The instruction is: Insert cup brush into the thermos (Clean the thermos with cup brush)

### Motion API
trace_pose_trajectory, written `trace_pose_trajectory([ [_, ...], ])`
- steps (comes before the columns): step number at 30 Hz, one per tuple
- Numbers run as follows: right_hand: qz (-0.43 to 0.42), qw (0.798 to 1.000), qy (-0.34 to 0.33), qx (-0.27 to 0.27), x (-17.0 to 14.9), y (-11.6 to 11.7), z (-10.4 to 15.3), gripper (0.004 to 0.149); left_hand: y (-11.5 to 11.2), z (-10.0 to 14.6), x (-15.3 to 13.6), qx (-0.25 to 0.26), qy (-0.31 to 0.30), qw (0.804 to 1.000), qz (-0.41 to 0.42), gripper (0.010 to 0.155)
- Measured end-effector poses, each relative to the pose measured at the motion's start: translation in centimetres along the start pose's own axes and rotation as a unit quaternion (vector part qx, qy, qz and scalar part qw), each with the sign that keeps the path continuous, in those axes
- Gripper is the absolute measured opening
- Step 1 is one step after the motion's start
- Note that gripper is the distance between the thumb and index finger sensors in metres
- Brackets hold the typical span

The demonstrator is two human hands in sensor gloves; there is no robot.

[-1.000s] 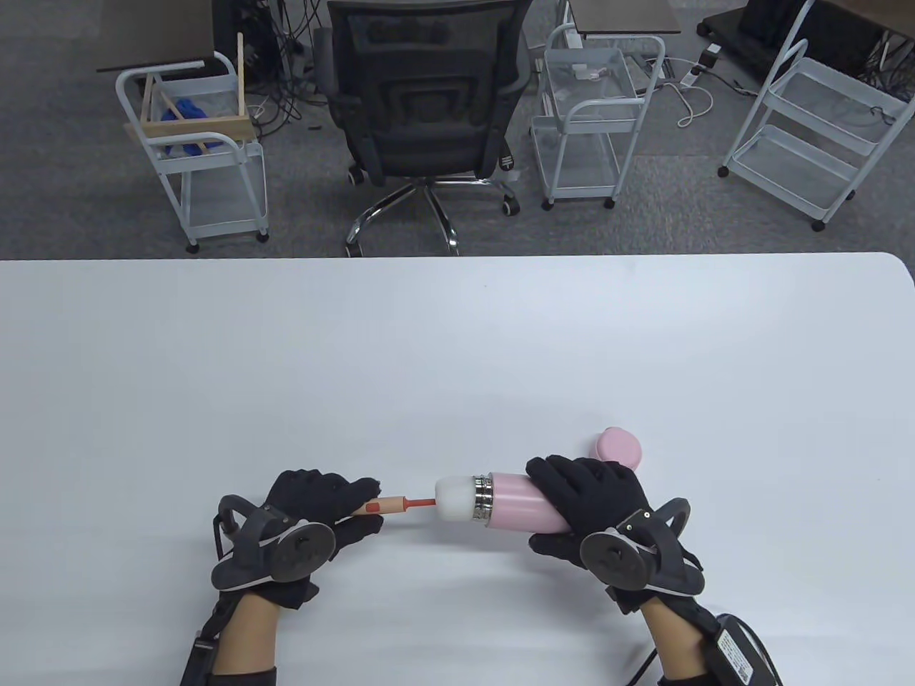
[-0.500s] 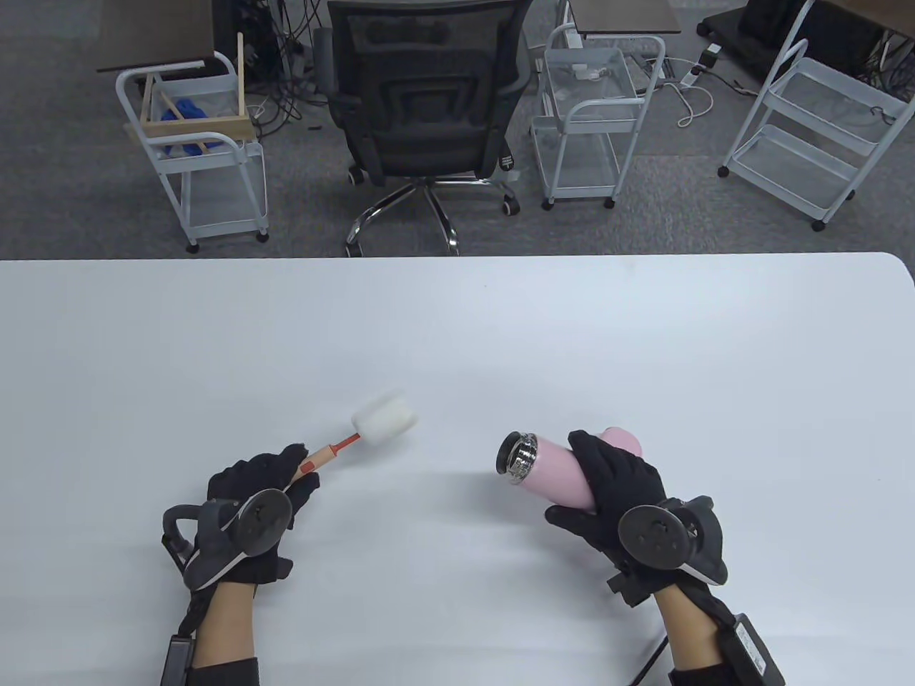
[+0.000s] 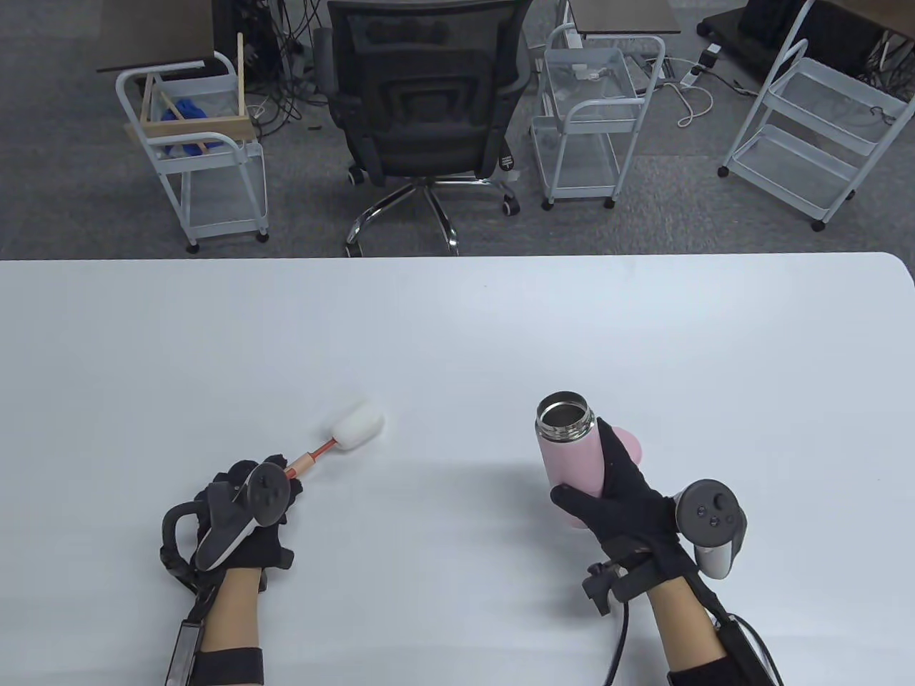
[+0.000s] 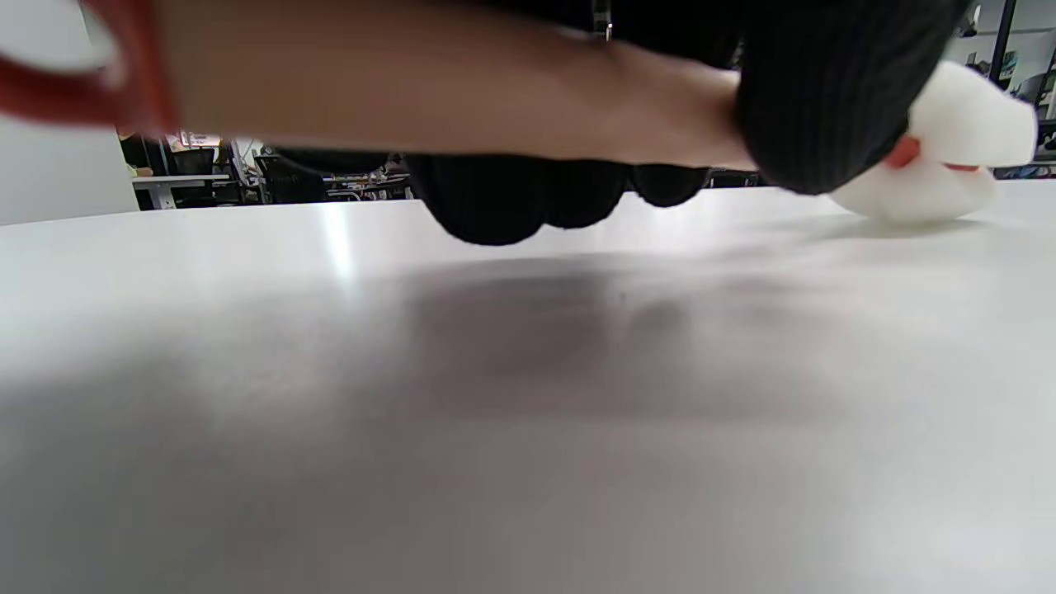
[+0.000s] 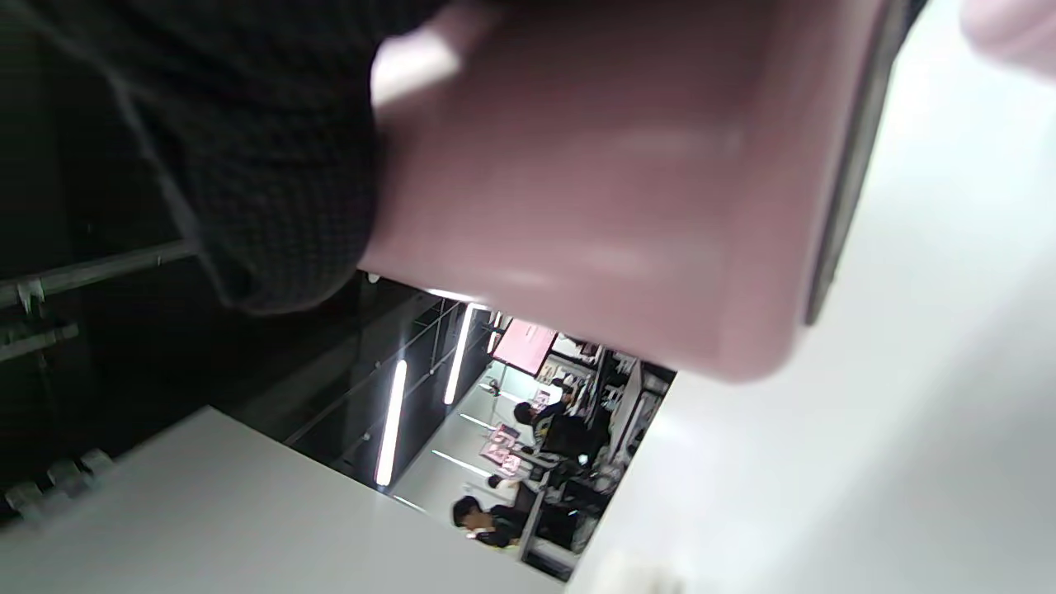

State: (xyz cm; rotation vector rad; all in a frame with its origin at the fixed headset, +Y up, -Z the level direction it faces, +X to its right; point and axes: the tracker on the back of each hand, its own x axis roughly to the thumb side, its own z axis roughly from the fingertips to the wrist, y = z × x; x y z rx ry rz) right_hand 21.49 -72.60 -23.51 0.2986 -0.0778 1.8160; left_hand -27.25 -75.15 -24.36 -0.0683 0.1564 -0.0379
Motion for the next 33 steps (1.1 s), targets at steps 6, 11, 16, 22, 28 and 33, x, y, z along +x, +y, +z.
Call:
trace_pose_trajectory([
  [6, -0.062, 0.998, 0.017, 0.0, -0.6, 0.0, -0.1, 0.077, -0.8, -0.2, 0.5, -0.017, 0.003, 0.999, -0.051, 0.048],
  [11, -0.069, 0.997, 0.016, 0.002, -0.5, 0.1, -0.1, 0.077, -0.8, -0.2, 0.5, -0.018, 0.004, 0.999, -0.042, 0.051],
  [16, -0.077, 0.997, 0.019, 0.001, -0.5, 0.0, -0.1, 0.077, -0.3, 0.0, 0.1, -0.013, 0.005, 1.0, -0.014, 0.062],
  [22, -0.089, 0.996, 0.021, -0.003, -0.4, -0.1, -0.1, 0.076, 1.2, 0.7, -0.5, 0.03, -0.007, 0.995, 0.098, 0.076],
  [28, -0.12, 0.992, 0.025, -0.007, -0.5, 0.0, 0.0, 0.071, 2.7, 1.9, -0.9, 0.099, -0.04, 0.943, 0.315, 0.083],
  [33, -0.132, 0.991, 0.03, 0.002, -0.5, 0.4, 0.1, 0.067, 2.7, 2.4, 0.0, 0.137, -0.081, 0.882, 0.444, 0.085],
])
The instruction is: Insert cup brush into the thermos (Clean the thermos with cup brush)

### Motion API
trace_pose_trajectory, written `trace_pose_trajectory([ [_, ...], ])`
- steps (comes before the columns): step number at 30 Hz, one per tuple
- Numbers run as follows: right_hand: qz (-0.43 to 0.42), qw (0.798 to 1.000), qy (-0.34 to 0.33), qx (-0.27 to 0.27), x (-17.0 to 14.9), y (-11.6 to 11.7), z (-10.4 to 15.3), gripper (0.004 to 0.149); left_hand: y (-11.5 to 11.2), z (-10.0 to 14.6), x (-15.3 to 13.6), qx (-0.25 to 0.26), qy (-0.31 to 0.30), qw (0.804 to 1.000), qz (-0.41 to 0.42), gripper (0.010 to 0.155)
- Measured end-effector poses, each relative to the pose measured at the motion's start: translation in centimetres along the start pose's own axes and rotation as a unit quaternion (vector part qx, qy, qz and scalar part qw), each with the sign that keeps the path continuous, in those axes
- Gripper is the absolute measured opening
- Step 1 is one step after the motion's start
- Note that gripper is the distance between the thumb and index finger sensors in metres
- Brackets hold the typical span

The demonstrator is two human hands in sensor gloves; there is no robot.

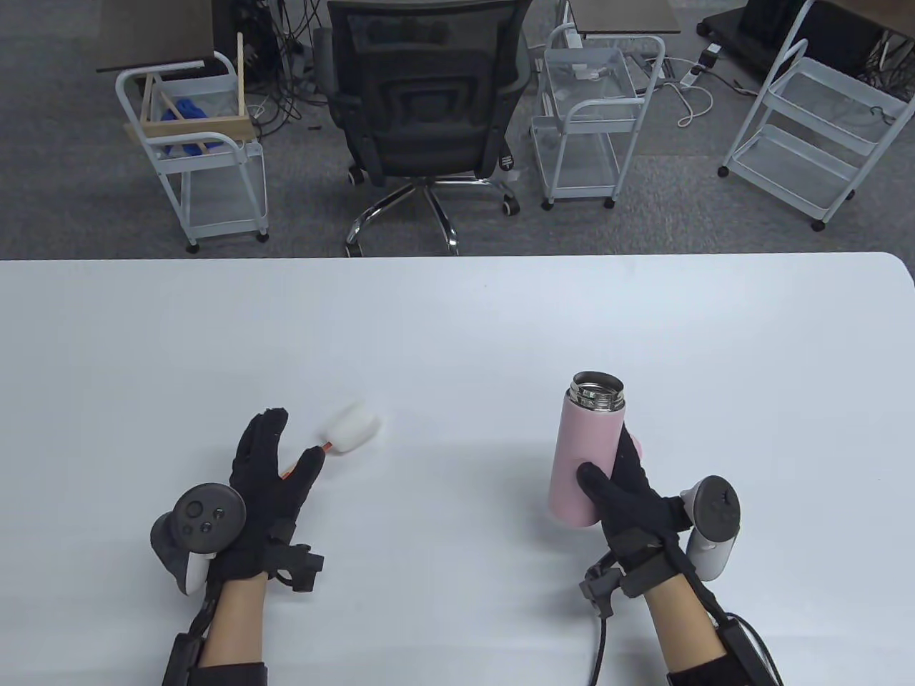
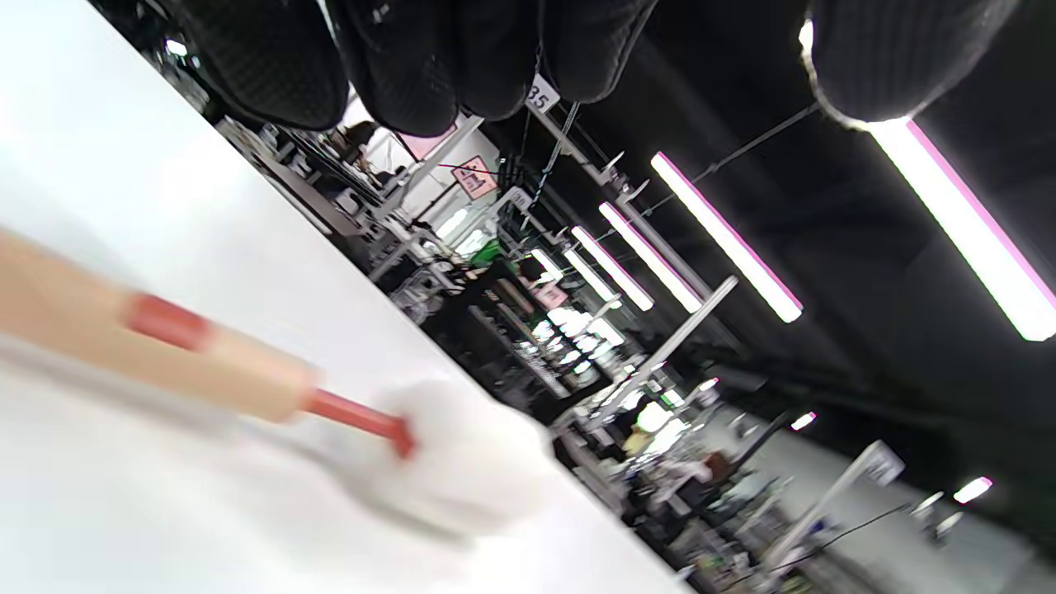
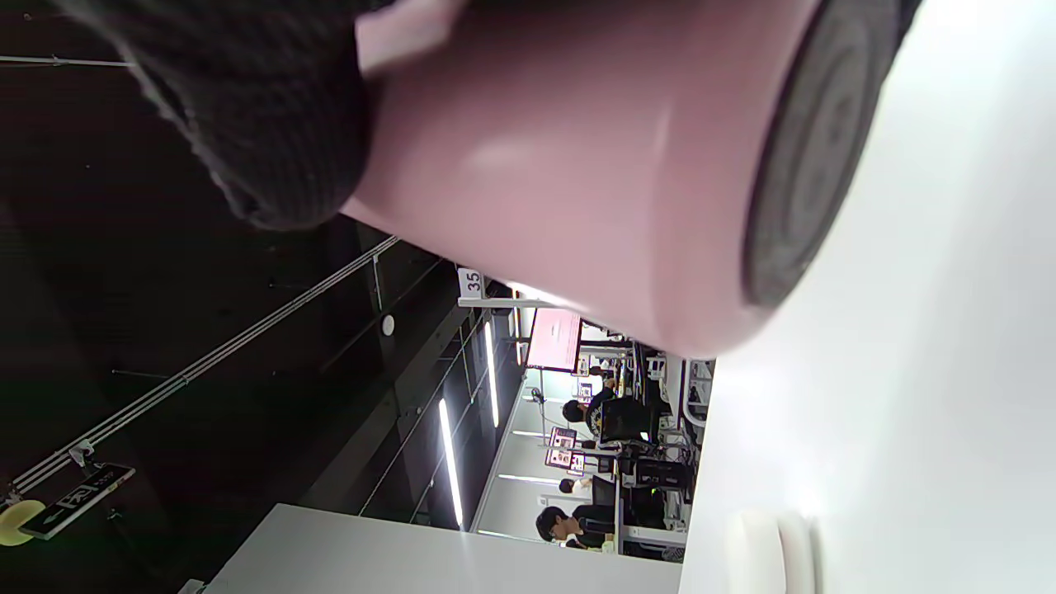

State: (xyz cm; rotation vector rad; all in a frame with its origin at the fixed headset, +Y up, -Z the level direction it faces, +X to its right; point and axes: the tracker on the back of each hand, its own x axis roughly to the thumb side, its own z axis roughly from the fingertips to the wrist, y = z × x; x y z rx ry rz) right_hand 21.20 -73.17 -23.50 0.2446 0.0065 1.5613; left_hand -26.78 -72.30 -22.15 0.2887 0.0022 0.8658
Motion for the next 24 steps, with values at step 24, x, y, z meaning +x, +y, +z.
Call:
trace_pose_trajectory([
  [24, -0.023, 0.992, 0.02, 0.126, 0.1, 8.1, 0.7, 0.056, -10.9, 3.3, 8.1, -0.177, -0.121, 0.969, 0.126, 0.086],
])
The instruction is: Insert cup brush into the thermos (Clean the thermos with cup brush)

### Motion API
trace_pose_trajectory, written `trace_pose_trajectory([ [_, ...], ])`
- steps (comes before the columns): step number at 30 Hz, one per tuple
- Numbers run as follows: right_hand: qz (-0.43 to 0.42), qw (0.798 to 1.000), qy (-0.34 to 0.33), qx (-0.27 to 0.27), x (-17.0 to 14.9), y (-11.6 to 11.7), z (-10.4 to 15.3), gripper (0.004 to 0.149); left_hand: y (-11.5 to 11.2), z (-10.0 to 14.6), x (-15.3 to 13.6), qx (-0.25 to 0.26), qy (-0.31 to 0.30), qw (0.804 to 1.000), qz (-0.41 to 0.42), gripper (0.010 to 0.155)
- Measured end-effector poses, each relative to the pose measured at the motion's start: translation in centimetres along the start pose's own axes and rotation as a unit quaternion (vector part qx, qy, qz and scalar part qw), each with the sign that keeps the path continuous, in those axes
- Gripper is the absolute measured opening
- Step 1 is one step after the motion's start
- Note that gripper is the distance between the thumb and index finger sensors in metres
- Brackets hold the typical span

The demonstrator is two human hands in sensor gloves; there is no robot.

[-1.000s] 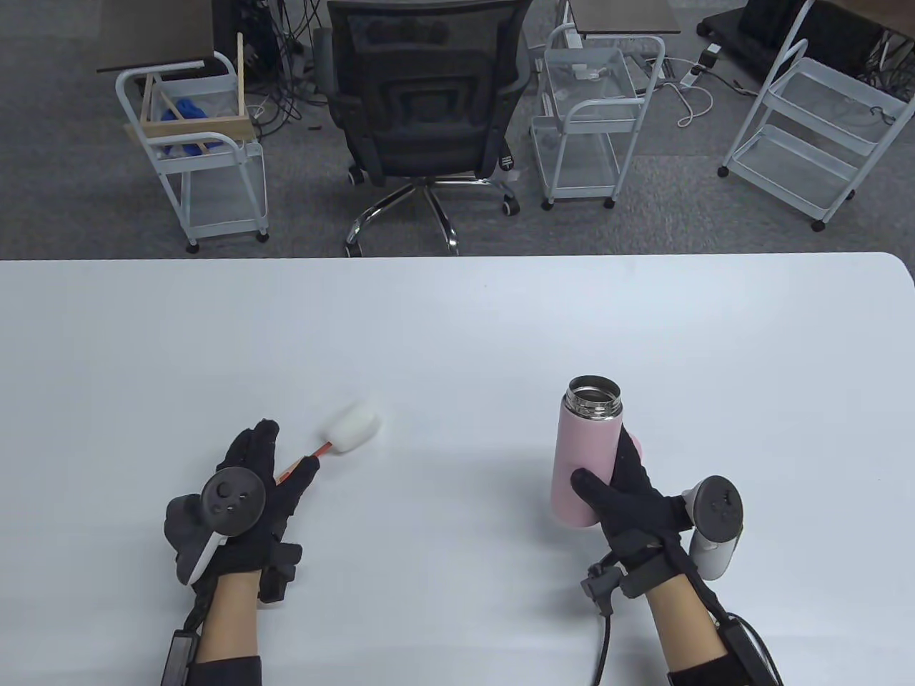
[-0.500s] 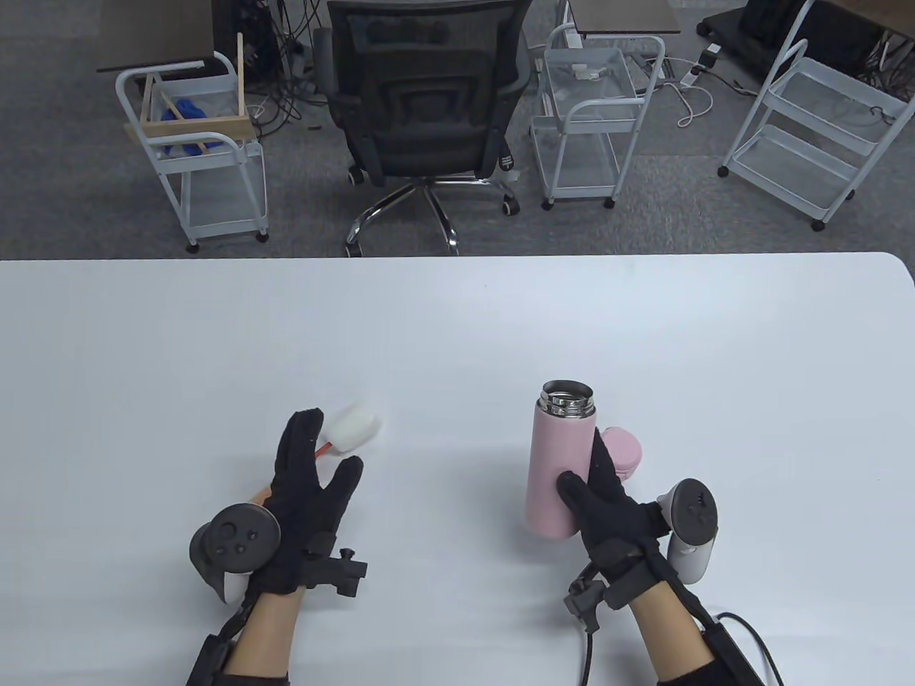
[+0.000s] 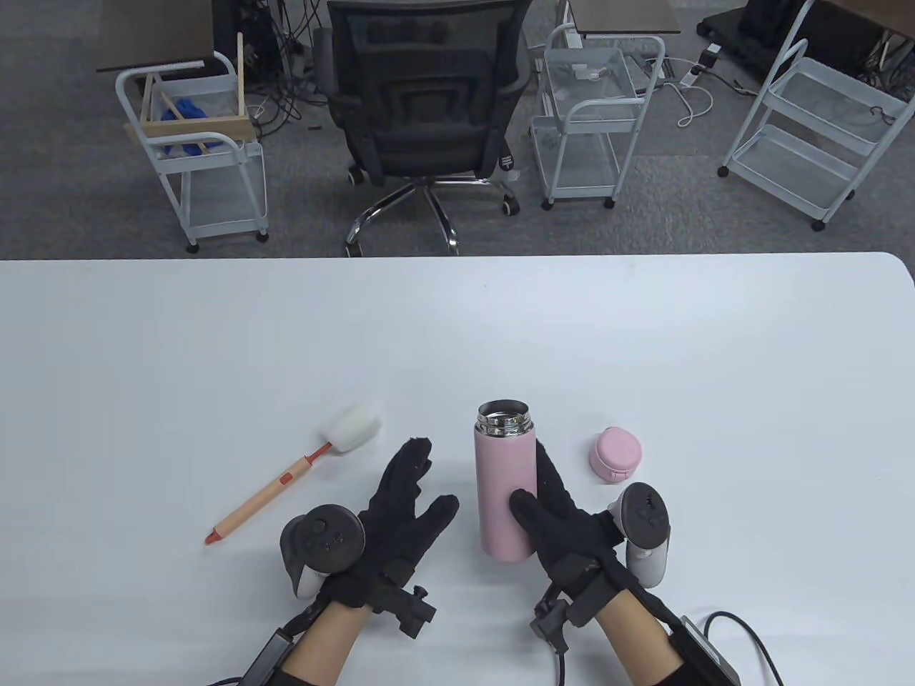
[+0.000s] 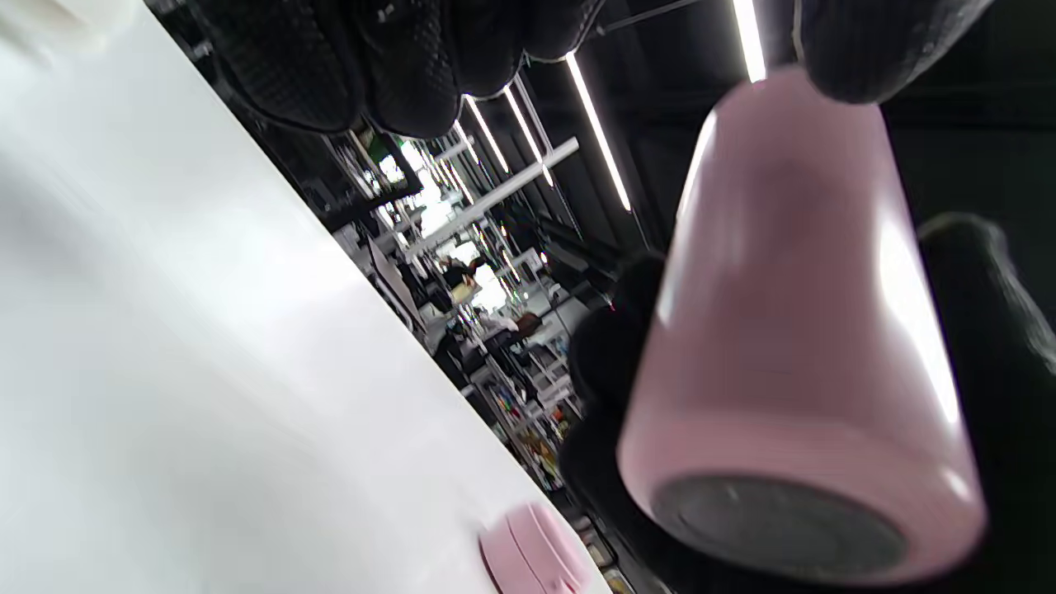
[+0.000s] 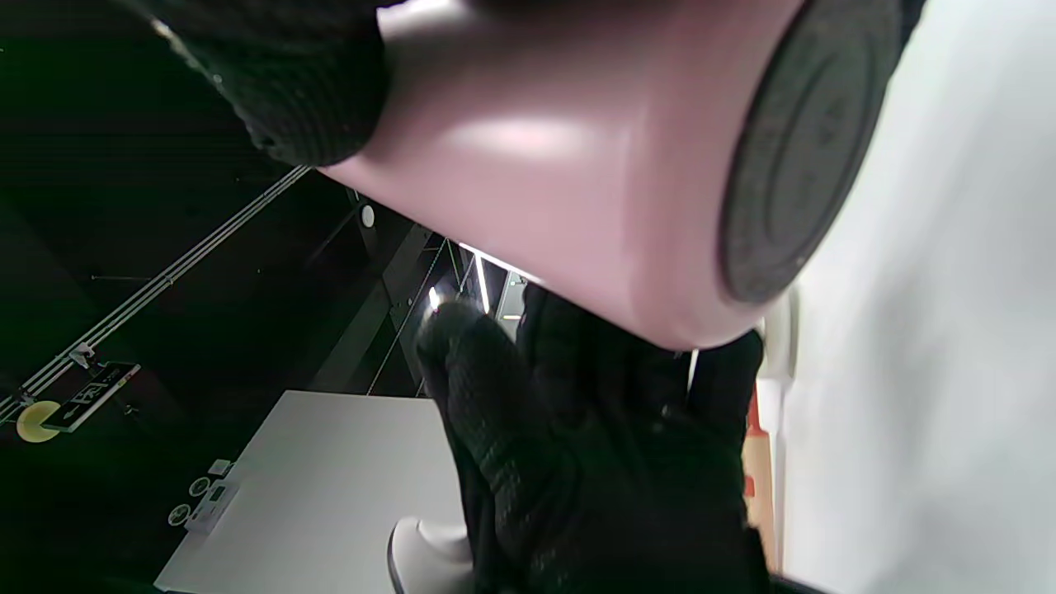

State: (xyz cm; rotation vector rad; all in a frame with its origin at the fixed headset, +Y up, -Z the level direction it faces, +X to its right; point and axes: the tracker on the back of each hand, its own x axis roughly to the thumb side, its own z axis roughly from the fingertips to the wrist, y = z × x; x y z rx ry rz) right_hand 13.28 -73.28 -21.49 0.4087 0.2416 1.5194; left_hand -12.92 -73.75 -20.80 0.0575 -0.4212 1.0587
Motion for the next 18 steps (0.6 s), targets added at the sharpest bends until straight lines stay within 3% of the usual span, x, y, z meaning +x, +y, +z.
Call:
trace_pose_trajectory([
  [4, -0.006, 1.0, -0.001, 0.023, 0.2, 1.3, 0.1, 0.055, -0.8, 0.0, 0.2, -0.041, -0.012, 0.999, 0.028, 0.071],
  [11, -0.011, 0.999, -0.006, 0.045, 0.1, 2.1, 0.1, 0.047, -0.9, -0.1, 0.3, -0.067, -0.023, 0.995, 0.071, 0.059],
  [13, 0.003, 0.999, -0.012, 0.053, 0.2, 2.5, 0.1, 0.044, -1.1, -0.1, 0.5, -0.086, -0.03, 0.993, 0.073, 0.065],
  [18, 0.062, 0.997, -0.026, 0.041, 0.6, 2.7, 0.1, 0.04, -1.0, 0.1, 0.3, -0.074, -0.016, 0.994, 0.078, 0.084],
])
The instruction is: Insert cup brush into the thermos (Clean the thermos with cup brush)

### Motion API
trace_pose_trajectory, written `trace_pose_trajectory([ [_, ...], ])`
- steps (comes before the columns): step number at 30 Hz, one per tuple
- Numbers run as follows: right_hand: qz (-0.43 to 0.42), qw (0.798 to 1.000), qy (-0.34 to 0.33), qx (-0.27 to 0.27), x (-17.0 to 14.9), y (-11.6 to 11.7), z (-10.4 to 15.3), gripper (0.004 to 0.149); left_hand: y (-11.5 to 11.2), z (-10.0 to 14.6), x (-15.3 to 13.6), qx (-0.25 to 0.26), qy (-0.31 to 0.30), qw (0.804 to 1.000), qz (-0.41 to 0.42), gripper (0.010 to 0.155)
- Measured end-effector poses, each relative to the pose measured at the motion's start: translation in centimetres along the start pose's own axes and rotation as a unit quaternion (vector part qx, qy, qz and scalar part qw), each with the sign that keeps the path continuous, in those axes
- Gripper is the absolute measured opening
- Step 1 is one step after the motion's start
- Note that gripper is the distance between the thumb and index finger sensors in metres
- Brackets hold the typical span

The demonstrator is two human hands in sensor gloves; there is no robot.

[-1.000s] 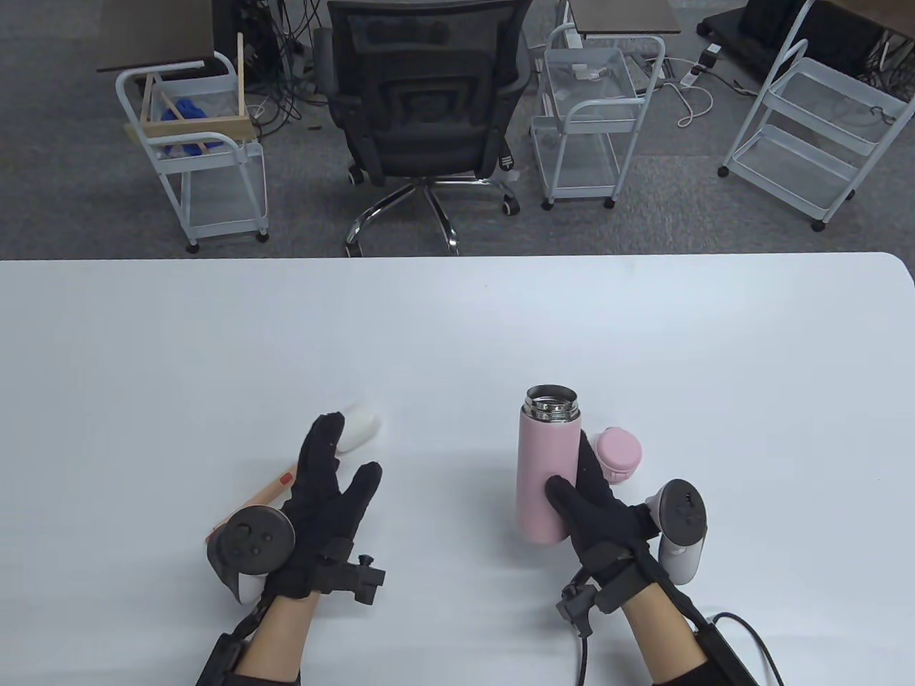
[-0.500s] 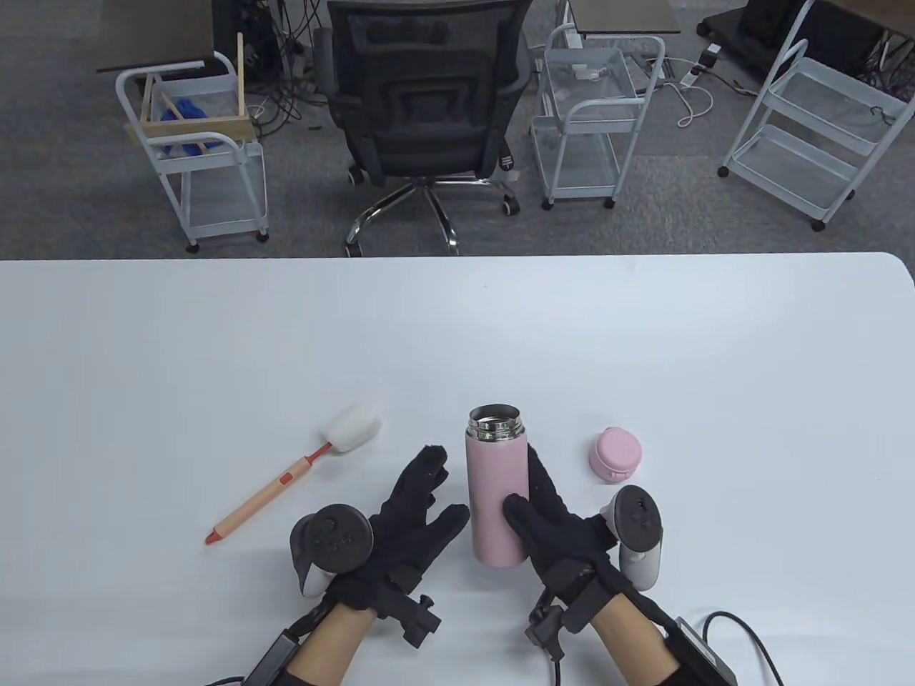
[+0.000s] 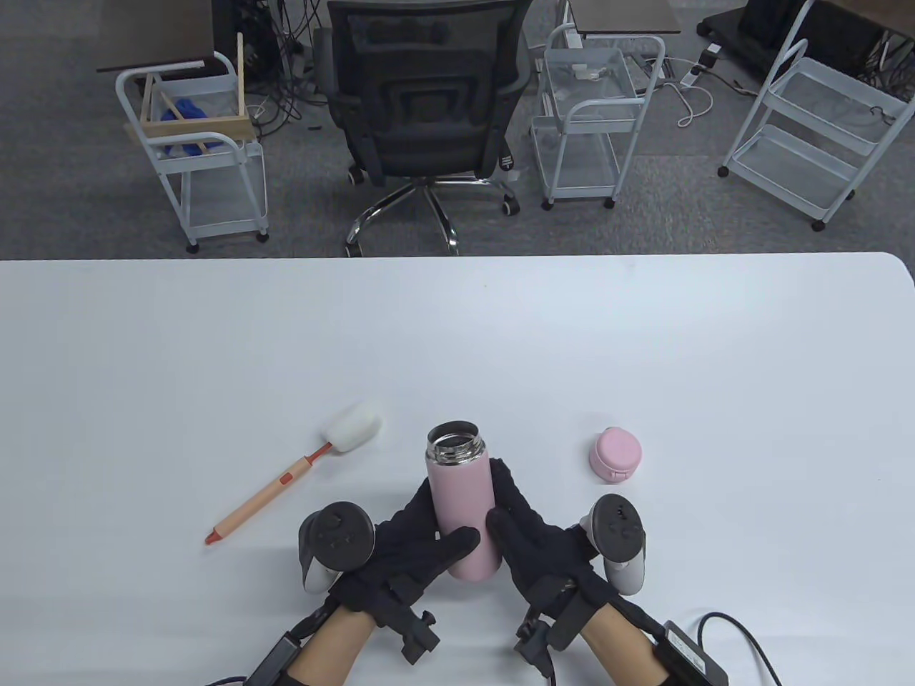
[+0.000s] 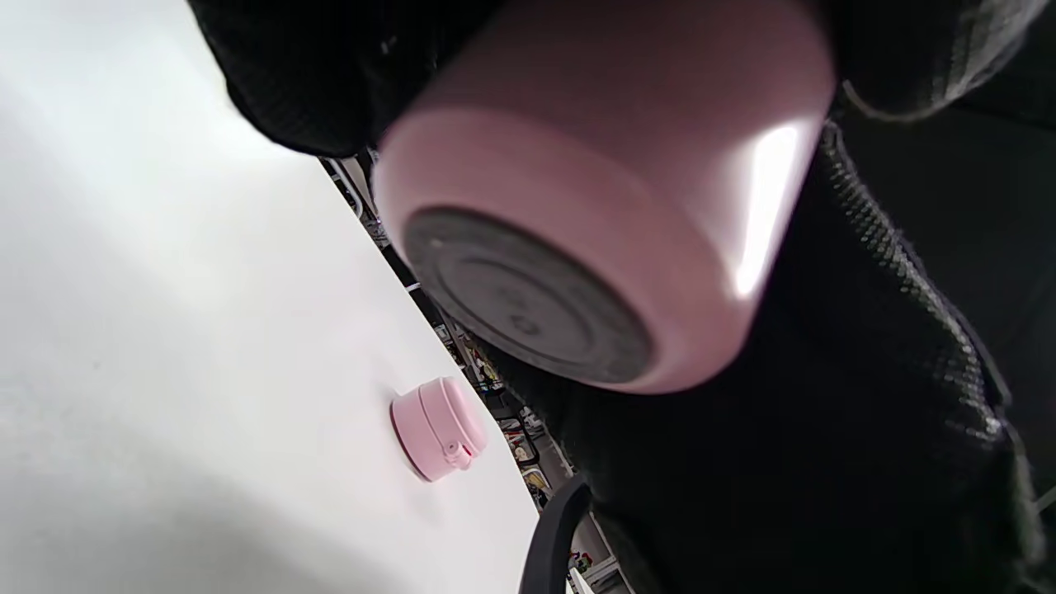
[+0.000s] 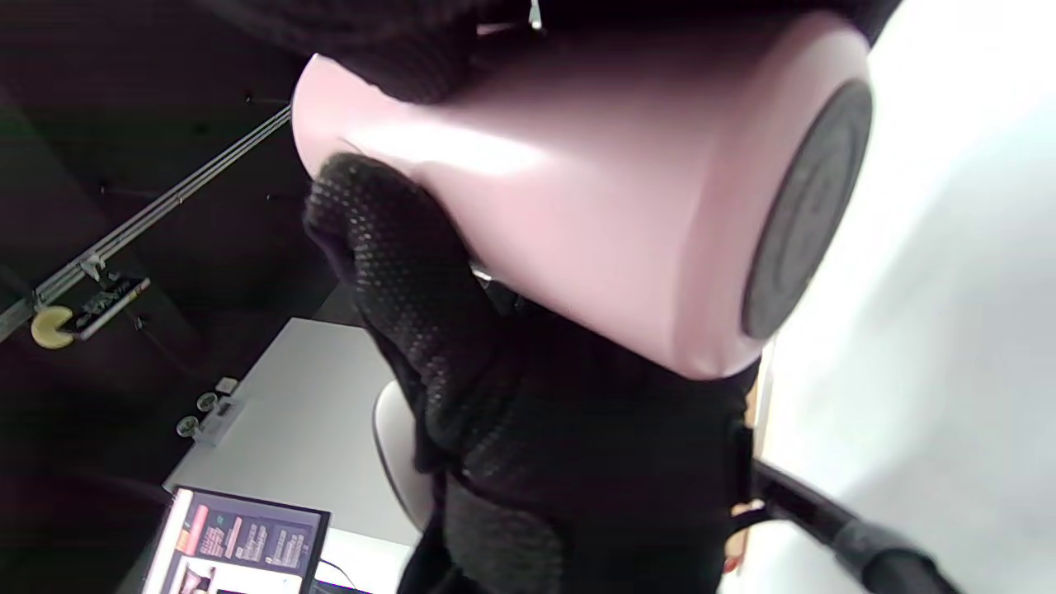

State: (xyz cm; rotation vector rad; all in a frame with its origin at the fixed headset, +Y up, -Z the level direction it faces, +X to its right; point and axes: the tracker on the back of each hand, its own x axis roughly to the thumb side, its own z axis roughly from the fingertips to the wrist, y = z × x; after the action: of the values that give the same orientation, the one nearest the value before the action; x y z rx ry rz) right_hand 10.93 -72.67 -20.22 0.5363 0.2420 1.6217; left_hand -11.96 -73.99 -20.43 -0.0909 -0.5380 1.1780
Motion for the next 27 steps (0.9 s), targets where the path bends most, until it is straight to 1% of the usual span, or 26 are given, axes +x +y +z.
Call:
trace_pose_trajectory([
  [2, 0.04, 0.999, -0.008, -0.018, 0.5, -0.1, 0.1, 0.038, 0.3, 0.1, -0.1, 0.015, 0.003, 1.0, 0.022, 0.084],
  [4, 0.101, 0.993, -0.024, -0.048, 1.2, -0.4, 0.2, 0.035, 0.6, 0.2, 0.0, 0.03, 0.001, 0.999, 0.023, 0.082],
  [6, 0.172, 0.979, -0.058, -0.087, 1.9, -0.8, 0.4, 0.033, 1.1, 0.3, 0.2, 0.047, -0.006, 0.999, 0.0, 0.083],
  [7, 0.203, 0.972, -0.071, -0.095, 2.2, -0.9, 0.5, 0.035, 1.3, 0.4, 0.3, 0.056, -0.009, 0.998, -0.005, 0.084],
  [10, 0.31, 0.941, -0.087, -0.107, 2.6, -1.7, 0.9, 0.059, 2.2, 0.5, 0.3, 0.075, -0.011, 0.997, 0.001, 0.086],
  [13, 0.377, 0.915, -0.086, -0.118, 2.4, -2.5, 1.0, 0.079, 3.0, 0.8, 0.0, 0.087, -0.011, 0.996, 0.013, 0.086],
  [16, 0.438, 0.887, -0.061, -0.132, 2.0, -3.6, 1.1, 0.09, 3.9, 1.1, -0.2, 0.107, -0.001, 0.994, 0.014, 0.086],
  [21, 0.519, 0.841, 0.011, -0.155, 1.1, -6.4, 1.1, 0.101, 5.2, 1.4, -0.9, 0.122, 0.014, 0.992, -0.005, 0.085],
  [25, 0.553, 0.814, 0.093, -0.15, -0.2, -8.6, 1.1, 0.105, 5.8, 1.6, -1.2, 0.13, 0.024, 0.991, -0.022, 0.085],
  [27, 0.56, 0.806, 0.129, -0.143, -0.8, -9.4, 1.0, 0.104, 6.0, 1.6, -1.2, 0.129, 0.027, 0.991, -0.034, 0.085],
])
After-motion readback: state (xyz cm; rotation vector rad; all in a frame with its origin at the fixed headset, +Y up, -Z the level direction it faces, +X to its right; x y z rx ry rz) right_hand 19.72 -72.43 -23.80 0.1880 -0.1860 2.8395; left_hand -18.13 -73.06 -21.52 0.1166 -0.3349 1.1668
